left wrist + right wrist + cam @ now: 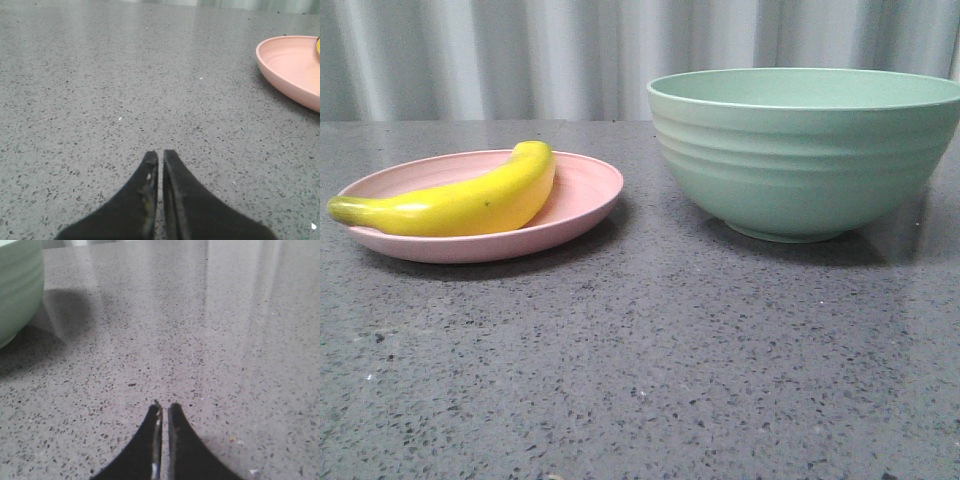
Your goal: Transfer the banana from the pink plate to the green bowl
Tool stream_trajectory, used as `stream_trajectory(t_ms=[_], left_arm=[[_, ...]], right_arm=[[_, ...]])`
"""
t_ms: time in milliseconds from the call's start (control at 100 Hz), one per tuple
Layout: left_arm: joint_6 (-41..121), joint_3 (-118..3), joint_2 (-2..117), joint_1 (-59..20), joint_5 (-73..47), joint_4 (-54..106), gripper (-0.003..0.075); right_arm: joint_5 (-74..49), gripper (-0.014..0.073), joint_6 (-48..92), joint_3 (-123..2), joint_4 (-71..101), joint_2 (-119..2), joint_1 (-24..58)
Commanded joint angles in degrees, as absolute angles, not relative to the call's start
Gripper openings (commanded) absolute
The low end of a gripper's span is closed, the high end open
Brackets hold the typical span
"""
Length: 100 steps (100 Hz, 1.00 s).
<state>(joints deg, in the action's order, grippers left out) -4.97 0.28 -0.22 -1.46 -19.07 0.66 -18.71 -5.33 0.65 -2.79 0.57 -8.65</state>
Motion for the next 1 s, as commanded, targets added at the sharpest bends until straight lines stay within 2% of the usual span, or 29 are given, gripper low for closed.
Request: stream_trajectory(t_ms=[0, 990], left_arm=[[-5.3, 0.82, -1.9, -1.39, -15.85, 0.65, -0.002], [-5.3, 0.71, -1.9, -1.39, -15.51, -1.18, -0.002]], right_arm=[[-17.94, -0.0062, -5.13, 1.97, -3.57, 1.6, -8.99], [-17.94, -0.0062, -5.13, 1.97, -3.57, 1.6, -8.99]])
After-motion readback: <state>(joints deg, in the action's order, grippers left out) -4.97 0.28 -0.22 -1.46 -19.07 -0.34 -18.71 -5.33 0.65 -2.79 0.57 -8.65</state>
